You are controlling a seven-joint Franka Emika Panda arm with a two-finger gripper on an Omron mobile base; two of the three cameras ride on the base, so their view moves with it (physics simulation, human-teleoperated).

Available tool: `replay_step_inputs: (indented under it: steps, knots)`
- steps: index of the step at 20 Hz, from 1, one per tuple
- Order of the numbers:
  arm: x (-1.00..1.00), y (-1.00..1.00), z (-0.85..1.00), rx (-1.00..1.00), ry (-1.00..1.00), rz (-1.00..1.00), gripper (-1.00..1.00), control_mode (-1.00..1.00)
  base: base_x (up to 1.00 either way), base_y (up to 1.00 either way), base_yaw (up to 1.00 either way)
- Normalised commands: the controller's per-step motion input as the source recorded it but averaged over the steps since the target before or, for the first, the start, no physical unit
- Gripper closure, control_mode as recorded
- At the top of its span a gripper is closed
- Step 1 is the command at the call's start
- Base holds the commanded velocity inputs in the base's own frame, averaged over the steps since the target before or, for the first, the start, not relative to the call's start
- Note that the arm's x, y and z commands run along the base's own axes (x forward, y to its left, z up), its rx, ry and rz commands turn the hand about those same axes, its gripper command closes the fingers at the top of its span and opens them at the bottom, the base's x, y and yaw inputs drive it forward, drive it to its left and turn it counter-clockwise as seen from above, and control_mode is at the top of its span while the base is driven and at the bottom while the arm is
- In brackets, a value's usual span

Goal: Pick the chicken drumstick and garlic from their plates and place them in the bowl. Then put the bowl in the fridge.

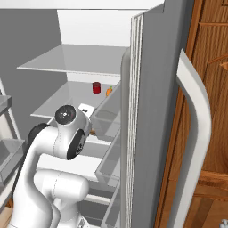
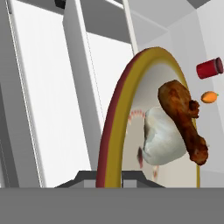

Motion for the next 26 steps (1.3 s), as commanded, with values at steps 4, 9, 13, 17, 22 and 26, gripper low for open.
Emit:
replay_step_inputs:
  steps: [4,9,13,17,22,26]
  knots:
    - [-0.03,0.01,0.00,0.00,0.00,0.00,1.00,-1.00,0.00,0.00,0.00]
    - [-0.31,0.04,0.03,0.00,-0.28,0.00,1.00,-1.00,0.00,0.00,0.00]
    - [-0.28,0.10,0.20,-0.03,-0.35,0.00,1.00,-1.00,0.00,0.00,0.00]
    - [0.05,0.17,0.09,-0.07,-0.08,0.00,1.00,-1.00,0.00,0.00,0.00]
    - [0.33,0.19,0.02,-0.09,0.01,0.00,1.00,-1.00,0.00,0.00,0.00]
    - [0.36,0.11,-0.08,-0.03,0.00,0.00,1.00,-1.00,0.00,0.00,0.00]
